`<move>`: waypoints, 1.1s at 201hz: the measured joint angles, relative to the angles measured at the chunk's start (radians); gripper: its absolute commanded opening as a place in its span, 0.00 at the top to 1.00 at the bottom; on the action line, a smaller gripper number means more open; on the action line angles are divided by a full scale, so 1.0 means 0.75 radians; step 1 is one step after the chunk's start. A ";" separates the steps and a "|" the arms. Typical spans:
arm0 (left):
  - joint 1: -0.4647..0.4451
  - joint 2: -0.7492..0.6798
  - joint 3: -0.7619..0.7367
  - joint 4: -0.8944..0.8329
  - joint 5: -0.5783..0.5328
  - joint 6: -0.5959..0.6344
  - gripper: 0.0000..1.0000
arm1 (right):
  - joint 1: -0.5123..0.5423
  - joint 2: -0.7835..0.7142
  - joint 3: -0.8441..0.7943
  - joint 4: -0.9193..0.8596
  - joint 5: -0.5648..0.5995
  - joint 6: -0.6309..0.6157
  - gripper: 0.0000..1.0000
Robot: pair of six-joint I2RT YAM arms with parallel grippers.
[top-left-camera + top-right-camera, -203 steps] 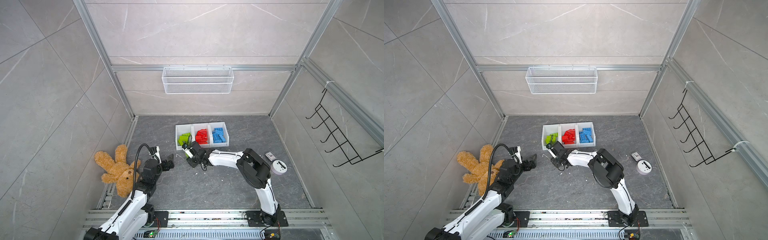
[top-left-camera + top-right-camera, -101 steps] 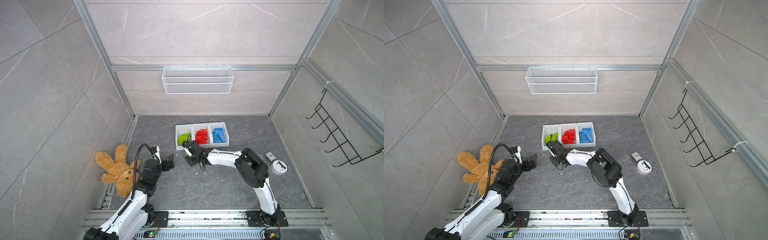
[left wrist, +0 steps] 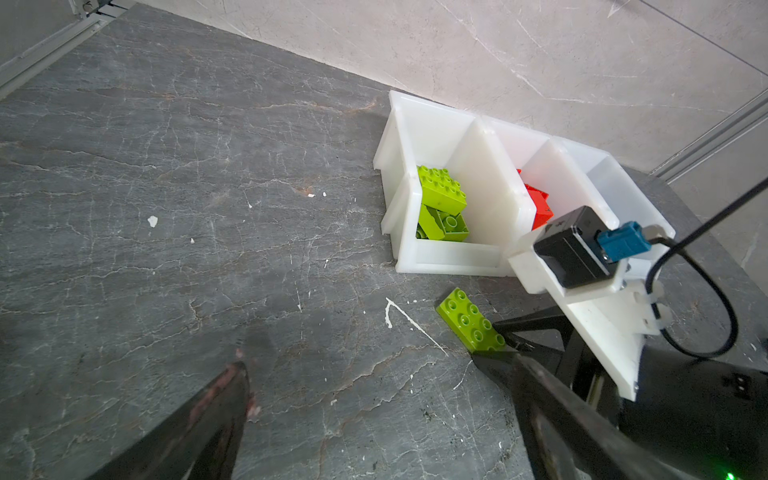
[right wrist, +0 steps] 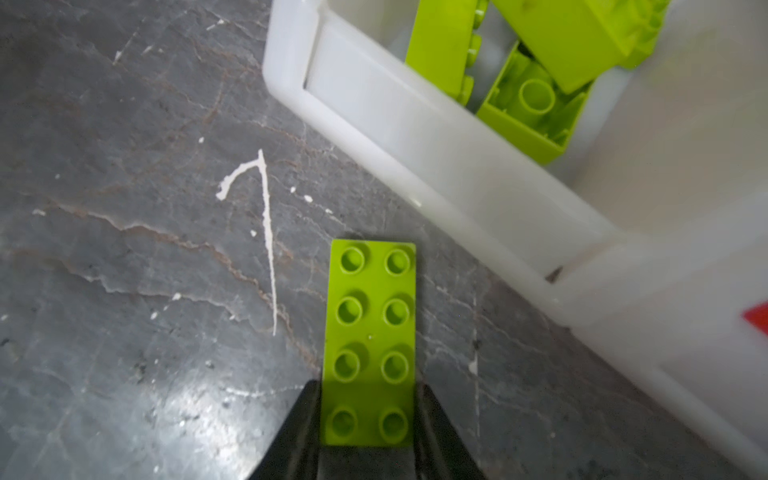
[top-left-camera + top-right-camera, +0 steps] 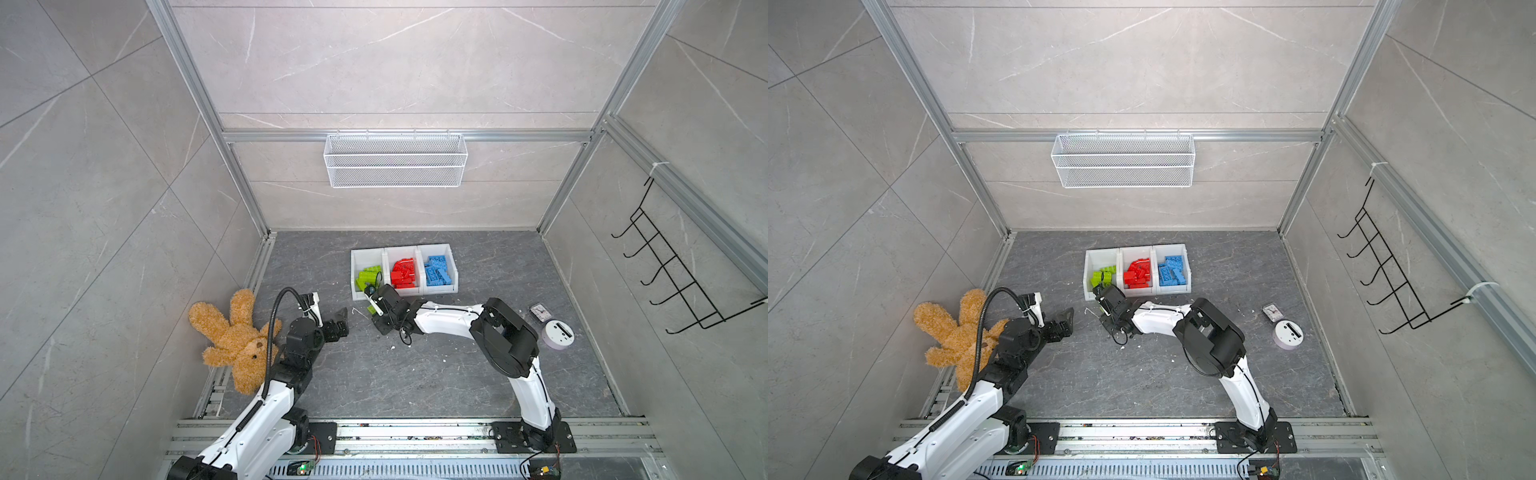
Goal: Sort the legos into containers by color
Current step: 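Carry the last green plate into the green compartment and release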
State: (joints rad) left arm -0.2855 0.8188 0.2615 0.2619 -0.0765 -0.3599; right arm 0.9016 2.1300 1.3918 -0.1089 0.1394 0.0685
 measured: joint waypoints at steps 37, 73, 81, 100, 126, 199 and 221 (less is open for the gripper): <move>0.000 0.000 0.000 -0.001 -0.002 0.000 0.01 | 0.012 -0.091 -0.133 0.033 -0.006 0.025 0.70; 0.000 0.001 0.000 -0.001 -0.004 0.000 0.01 | 0.012 -0.169 -0.200 0.042 -0.026 0.054 0.70; 0.000 0.001 0.000 -0.001 -0.004 0.000 0.01 | 0.012 -0.186 -0.198 0.041 -0.031 0.054 0.70; 0.000 0.001 0.000 -0.001 -0.004 0.000 0.01 | 0.012 -0.224 -0.177 0.033 -0.031 0.054 0.70; 0.000 0.001 0.000 -0.001 -0.006 0.000 0.01 | 0.011 -0.237 -0.075 0.014 -0.031 0.053 0.70; 0.000 -0.012 0.000 -0.006 -0.023 0.001 0.01 | -0.116 0.021 0.513 -0.039 -0.075 0.038 0.73; 0.000 -0.041 0.000 -0.012 -0.040 0.002 0.01 | -0.160 0.186 0.703 -0.103 -0.081 0.038 0.72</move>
State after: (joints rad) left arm -0.2855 0.7879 0.2615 0.2527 -0.1066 -0.3588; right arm 0.7815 2.2696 1.9194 -0.1860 0.0784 0.0971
